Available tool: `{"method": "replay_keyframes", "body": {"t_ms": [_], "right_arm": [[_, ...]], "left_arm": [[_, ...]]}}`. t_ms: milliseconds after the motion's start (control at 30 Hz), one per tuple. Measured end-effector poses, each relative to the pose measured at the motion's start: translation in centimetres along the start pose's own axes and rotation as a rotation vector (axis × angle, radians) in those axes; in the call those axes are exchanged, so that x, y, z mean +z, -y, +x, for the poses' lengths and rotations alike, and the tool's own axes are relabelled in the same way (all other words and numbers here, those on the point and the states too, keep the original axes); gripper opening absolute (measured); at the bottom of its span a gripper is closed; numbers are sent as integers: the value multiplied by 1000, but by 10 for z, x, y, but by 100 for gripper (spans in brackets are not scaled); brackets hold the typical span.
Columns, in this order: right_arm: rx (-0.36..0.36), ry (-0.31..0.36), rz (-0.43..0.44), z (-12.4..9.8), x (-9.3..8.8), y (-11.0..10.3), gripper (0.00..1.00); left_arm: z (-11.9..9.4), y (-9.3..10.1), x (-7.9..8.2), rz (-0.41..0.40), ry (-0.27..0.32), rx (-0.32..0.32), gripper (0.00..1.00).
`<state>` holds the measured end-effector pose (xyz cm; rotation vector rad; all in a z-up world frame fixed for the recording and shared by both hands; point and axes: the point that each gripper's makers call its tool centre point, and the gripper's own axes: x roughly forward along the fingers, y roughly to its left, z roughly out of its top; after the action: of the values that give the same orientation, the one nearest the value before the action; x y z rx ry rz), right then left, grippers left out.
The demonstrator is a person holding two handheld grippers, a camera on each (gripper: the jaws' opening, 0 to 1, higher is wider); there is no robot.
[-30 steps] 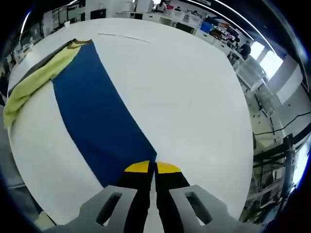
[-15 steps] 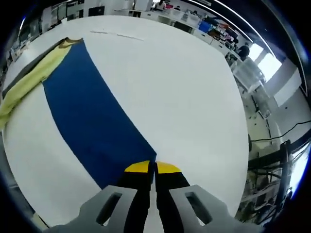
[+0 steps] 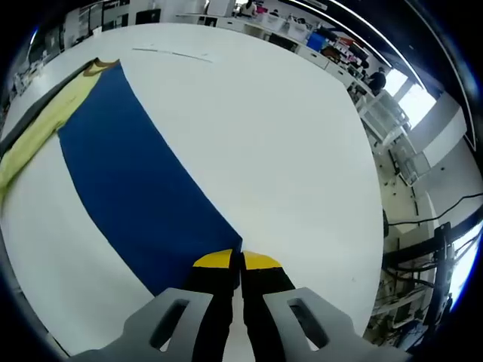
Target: Fold the garment on the visible template until the final outline fits inside the template.
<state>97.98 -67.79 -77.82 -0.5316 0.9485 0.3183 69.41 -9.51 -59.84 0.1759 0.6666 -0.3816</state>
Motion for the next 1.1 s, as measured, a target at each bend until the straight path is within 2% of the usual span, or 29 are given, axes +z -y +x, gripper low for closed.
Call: {"method": "replay_keyframes", "body": {"t_ms": [67, 333, 633, 733, 900, 1100], "right_arm": [[-8, -2, -20, 2, 1, 4, 3], [3, 2, 3, 7, 4, 10, 3], [-6, 12, -15, 10, 5, 13, 6], [-11, 21, -15, 9, 5, 14, 9], [-28, 42, -2, 4, 5, 20, 21], [-14, 87, 60, -5, 9, 21, 34]], "left_arm": [[0, 0, -1, -2, -5, 4, 96], [-1, -2, -2, -17, -17, 18, 95], [3, 2, 0, -23, -13, 4, 95], [4, 0, 2, -26, -8, 5, 95], [5, 0, 3, -20, -3, 0, 94], [7, 3, 3, -11, -4, -11, 95]]}}
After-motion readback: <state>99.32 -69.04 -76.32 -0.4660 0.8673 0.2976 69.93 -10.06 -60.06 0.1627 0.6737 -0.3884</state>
